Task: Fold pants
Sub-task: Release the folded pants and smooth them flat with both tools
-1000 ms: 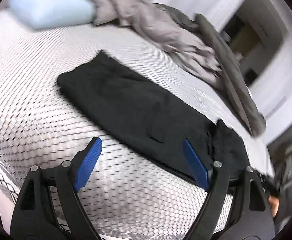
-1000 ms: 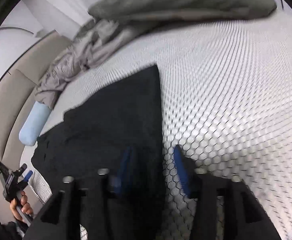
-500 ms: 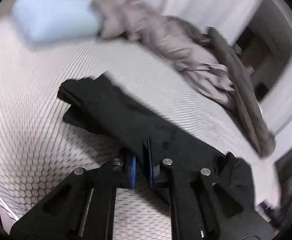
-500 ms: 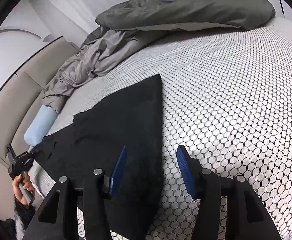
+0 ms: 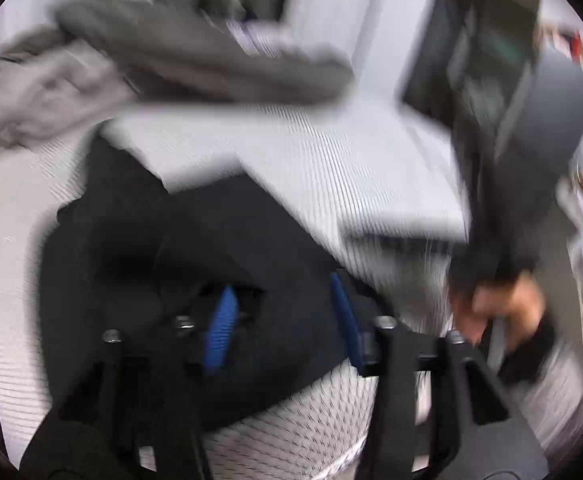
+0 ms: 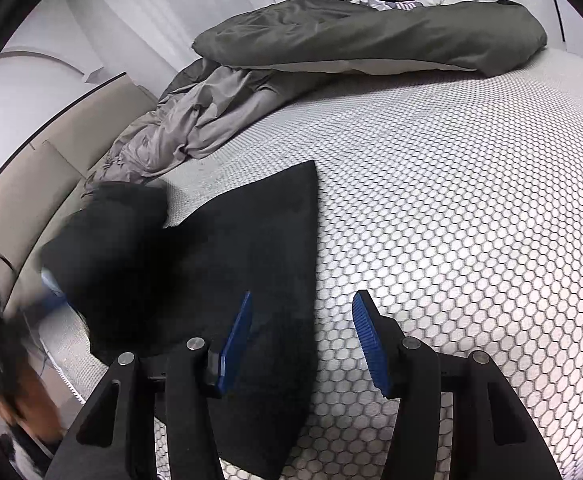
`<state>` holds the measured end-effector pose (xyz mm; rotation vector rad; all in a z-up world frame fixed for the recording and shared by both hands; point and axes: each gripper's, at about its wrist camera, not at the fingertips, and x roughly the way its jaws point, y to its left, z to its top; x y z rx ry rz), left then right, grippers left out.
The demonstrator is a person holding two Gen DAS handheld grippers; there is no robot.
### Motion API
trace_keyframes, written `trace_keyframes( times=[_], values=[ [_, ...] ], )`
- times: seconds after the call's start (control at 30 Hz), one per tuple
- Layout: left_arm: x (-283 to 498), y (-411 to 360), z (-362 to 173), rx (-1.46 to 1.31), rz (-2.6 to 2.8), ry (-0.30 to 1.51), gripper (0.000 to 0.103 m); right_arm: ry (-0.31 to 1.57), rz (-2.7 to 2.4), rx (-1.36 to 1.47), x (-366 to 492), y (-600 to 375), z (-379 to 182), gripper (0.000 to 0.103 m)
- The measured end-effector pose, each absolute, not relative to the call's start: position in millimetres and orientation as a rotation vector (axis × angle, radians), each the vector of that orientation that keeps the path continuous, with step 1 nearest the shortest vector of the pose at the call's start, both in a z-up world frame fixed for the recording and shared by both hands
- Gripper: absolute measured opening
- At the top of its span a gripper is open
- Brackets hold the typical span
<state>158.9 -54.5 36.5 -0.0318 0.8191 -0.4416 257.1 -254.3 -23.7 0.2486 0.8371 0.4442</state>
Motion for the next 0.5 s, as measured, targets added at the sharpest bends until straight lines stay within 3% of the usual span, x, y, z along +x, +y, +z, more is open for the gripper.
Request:
trace_keyframes(
  times=[0.1, 0.23, 0.33, 0.5],
  values=[
    [141, -59, 3, -0.008, -0.505, 0.884, 0.045, 0.839, 0.431, 0.255, 255, -261, -23, 0.053],
    [117, -29, 24, -0.052, -0.524, 0.798, 0.046, 0.831, 0.439, 0.239, 248, -260, -19, 0.053],
    [109, 8, 38, -0.131, -0.463, 0.716, 0.059, 0.826, 0.455, 0.217, 241, -251, -16, 0.053],
    [129, 69, 38, -0.254, -0.265, 0.698, 0.059, 0.807, 0.58, 0.129, 224, -208, -4, 0.055]
  ],
)
